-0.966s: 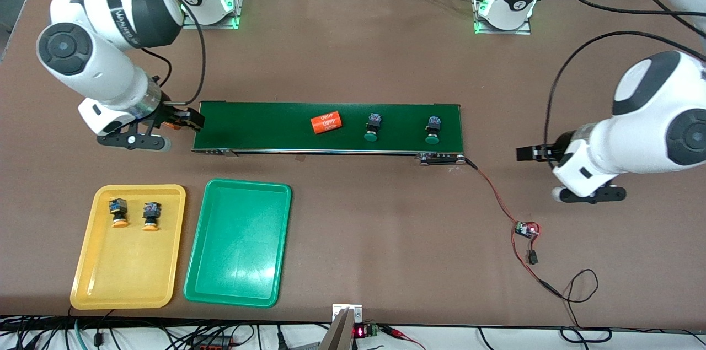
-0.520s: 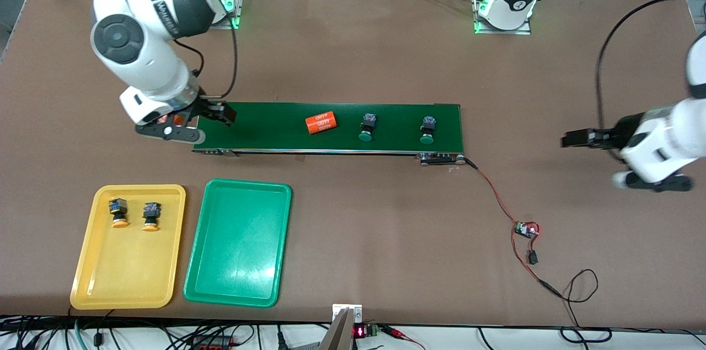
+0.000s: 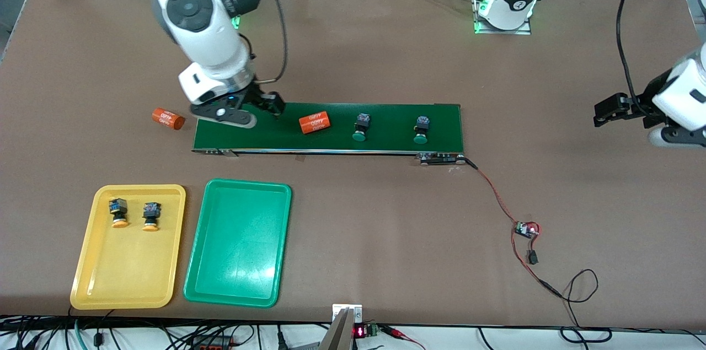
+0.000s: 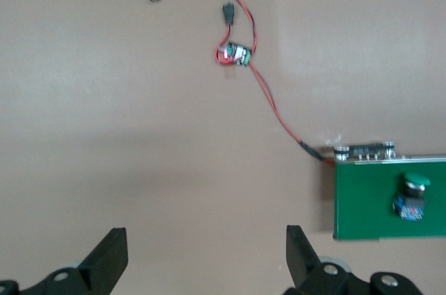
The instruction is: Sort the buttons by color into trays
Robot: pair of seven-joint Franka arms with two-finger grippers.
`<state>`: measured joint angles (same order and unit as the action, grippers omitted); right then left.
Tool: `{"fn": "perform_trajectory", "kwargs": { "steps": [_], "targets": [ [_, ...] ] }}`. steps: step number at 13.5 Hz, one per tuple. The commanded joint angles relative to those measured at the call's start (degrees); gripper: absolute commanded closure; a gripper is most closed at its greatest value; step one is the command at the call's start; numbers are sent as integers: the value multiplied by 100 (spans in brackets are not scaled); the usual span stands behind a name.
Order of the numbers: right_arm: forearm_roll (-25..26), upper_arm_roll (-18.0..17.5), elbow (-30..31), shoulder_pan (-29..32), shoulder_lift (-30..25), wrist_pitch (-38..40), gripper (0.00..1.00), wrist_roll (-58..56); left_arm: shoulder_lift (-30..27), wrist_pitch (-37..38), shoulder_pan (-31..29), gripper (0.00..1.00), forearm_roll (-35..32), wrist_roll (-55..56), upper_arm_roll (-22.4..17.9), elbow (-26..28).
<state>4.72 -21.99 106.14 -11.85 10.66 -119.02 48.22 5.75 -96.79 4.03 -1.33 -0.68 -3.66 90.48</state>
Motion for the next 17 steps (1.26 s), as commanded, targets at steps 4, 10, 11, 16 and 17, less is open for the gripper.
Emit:
{"fn": "perform_trajectory", "kwargs": {
  "steps": [4, 10, 11, 16, 17],
  "targets": [
    [353, 37, -31, -581, 515, -577, 0, 442, -558, -263, -385, 0, 124, -116, 331, 621],
    [574, 37, -66, -985, 964, -859, 0, 854, -461, -59, -377, 0, 124, -126, 392, 400],
    [574, 37, -154, -1012, 1078, -851, 0, 986, -461, -42, -377, 0, 124, -117, 392, 400],
    [556, 46, -602, -1294, 1588, -807, 0, 1777, -452, 2, -324, 0, 124, -99, 392, 374],
    [556, 54, -603, -1303, 1606, -807, 0, 1804, -444, 20, -324, 0, 124, -108, 392, 313]
  ]
}}
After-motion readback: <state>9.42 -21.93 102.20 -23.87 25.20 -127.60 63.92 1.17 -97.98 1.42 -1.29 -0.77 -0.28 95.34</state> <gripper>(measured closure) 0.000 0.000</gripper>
